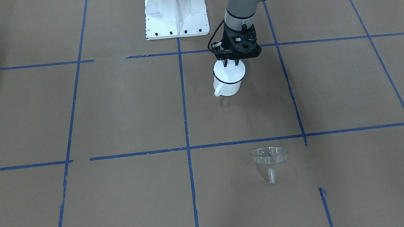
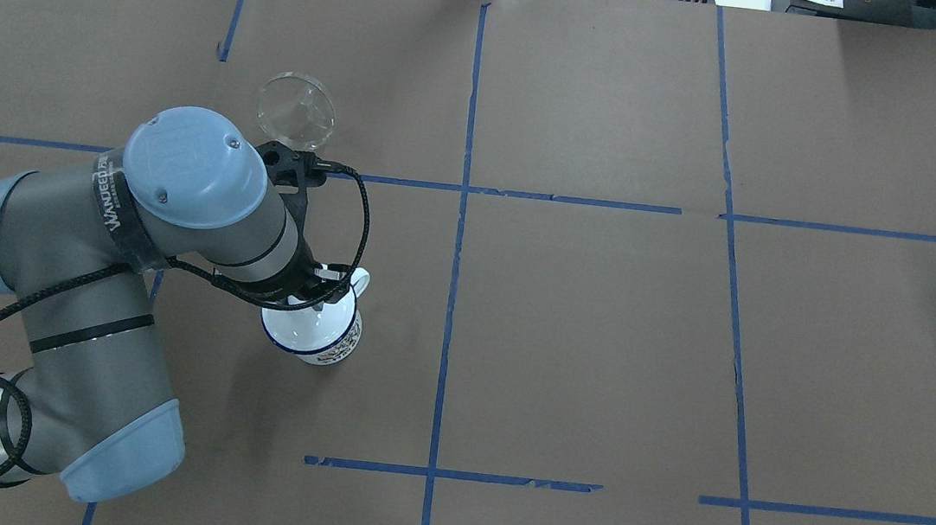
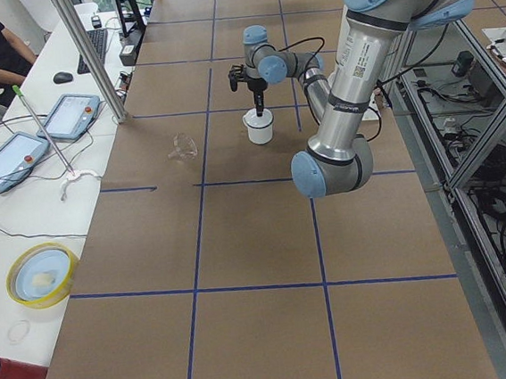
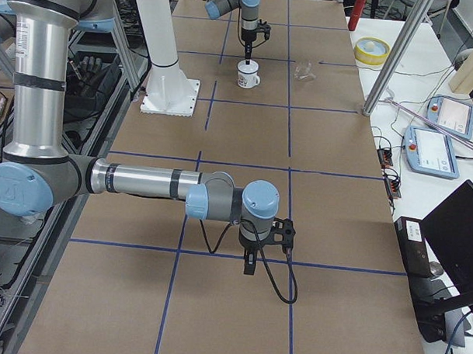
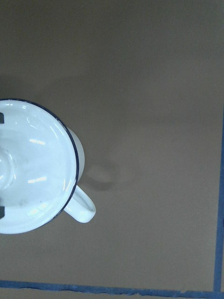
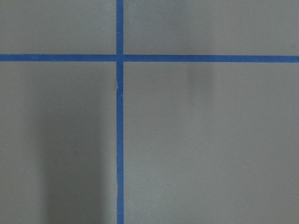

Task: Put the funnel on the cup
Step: 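Lift the lid off the mug and carry it beside the mug, then set the lid down on the table and open the left gripper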

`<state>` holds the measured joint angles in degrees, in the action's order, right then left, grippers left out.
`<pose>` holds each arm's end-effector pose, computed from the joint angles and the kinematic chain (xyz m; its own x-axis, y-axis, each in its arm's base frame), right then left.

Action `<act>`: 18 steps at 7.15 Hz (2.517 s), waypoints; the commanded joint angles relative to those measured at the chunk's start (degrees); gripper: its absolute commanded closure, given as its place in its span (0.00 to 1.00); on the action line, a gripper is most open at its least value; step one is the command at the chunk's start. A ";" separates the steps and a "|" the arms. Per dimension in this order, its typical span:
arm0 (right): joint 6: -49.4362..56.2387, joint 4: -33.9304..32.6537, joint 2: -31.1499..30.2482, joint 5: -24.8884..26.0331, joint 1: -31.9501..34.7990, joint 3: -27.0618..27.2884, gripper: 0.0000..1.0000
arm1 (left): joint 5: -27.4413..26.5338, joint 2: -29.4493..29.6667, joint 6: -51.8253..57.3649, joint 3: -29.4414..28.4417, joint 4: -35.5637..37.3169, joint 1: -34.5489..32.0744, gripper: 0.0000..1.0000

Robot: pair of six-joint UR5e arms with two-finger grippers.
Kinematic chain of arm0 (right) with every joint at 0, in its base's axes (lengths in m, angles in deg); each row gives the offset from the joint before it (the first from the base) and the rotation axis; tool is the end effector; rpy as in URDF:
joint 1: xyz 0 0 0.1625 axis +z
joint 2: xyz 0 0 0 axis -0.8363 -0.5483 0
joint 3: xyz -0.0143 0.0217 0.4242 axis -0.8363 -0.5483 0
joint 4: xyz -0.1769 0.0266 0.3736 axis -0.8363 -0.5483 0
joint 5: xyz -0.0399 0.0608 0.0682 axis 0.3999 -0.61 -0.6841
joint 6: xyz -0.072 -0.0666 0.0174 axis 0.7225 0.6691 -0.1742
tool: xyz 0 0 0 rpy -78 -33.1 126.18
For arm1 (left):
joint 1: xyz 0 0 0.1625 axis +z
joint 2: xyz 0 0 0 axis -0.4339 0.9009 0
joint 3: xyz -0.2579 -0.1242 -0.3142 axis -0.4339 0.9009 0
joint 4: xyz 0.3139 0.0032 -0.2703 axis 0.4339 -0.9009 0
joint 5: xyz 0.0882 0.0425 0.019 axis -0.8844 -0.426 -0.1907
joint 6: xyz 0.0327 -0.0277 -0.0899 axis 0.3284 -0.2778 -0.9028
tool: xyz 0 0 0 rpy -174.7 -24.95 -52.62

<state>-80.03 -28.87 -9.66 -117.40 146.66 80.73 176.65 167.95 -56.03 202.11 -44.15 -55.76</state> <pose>0.0671 -0.4451 0.6701 0.7522 0.0161 0.6587 -0.0030 0.9998 -0.0210 0.4555 -0.3785 0.2138 0.6846 -0.0441 -0.7276 0.0519 0.9986 -0.0117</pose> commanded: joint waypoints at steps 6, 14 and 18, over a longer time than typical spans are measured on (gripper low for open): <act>0.00 0.00 0.00 0.00 0.00 0.00 0.00 | -0.17 -3.71 16.92 11.99 13.16 -8.01 1.00; 0.00 0.00 0.00 0.00 0.00 -0.09 0.00 | -0.09 -14.37 14.87 -7.60 -19.17 -8.19 1.00; 0.00 0.00 0.00 0.00 0.00 -0.09 0.00 | -0.35 -13.85 15.14 -7.27 -19.01 -8.45 0.00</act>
<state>-80.02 -28.87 -9.66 -117.40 146.66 80.68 176.50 153.90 -40.91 194.13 -63.46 -64.01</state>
